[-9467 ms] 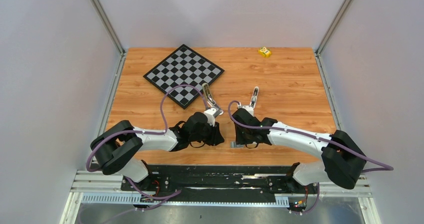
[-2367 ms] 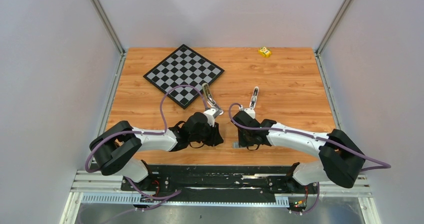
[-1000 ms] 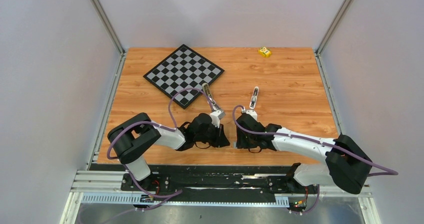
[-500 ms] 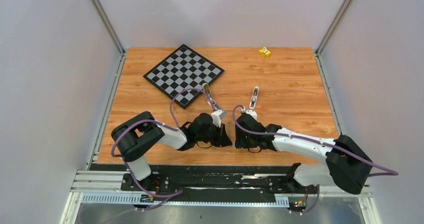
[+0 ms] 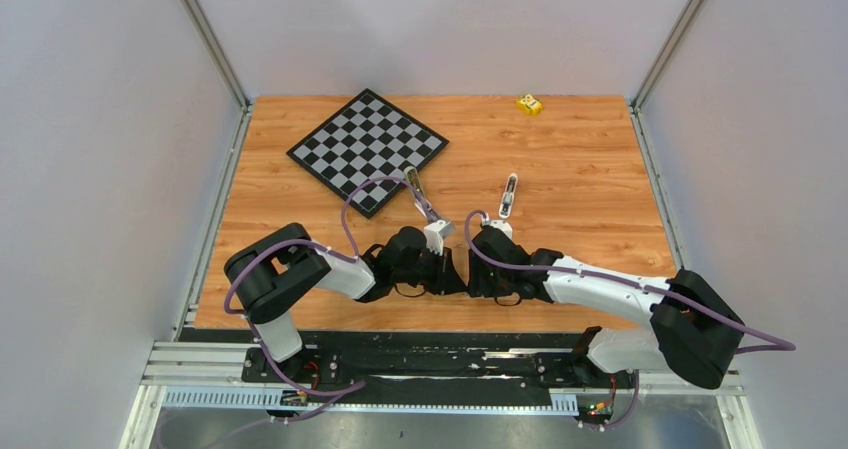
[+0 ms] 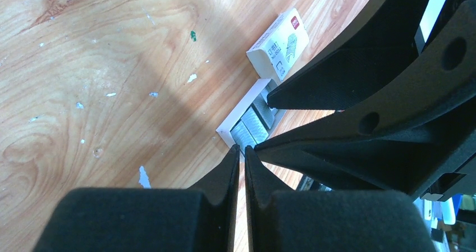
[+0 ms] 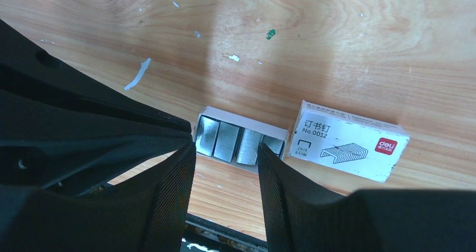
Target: Load the staples into the stapler
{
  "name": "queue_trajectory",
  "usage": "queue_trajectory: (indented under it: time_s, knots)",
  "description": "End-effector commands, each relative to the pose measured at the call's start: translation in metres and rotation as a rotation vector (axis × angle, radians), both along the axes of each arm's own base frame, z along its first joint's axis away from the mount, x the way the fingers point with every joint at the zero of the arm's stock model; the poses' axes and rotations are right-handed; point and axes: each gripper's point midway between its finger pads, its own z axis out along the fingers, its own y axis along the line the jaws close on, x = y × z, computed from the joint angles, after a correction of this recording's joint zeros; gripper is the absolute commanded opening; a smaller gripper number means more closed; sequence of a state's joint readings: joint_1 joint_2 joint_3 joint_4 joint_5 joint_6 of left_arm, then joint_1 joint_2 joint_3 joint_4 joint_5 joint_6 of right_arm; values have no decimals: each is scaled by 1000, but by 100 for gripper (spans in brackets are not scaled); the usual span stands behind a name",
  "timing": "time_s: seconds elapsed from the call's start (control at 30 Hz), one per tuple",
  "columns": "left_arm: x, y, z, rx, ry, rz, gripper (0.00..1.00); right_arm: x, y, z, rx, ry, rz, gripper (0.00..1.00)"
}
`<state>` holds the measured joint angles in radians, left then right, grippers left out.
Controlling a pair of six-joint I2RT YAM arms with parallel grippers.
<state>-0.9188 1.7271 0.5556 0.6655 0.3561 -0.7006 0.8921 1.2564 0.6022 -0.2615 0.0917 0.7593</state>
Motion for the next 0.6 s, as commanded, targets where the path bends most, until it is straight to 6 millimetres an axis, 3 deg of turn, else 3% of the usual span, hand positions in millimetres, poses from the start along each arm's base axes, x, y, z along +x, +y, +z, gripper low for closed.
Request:
queue_trajectory:
  time_s: [0.0,0.3,0.57]
  knots:
    - [2,-8,5,-25,-16,-11,8,-2,-2,-5,-3,20,-2,49]
    - [1,-7,-1,-10,-12,-16,8,0,1,-1,14,13,2,49]
    - [1,-7,1,-11,-14,-18,8,6,9,16,89,-53,12,49]
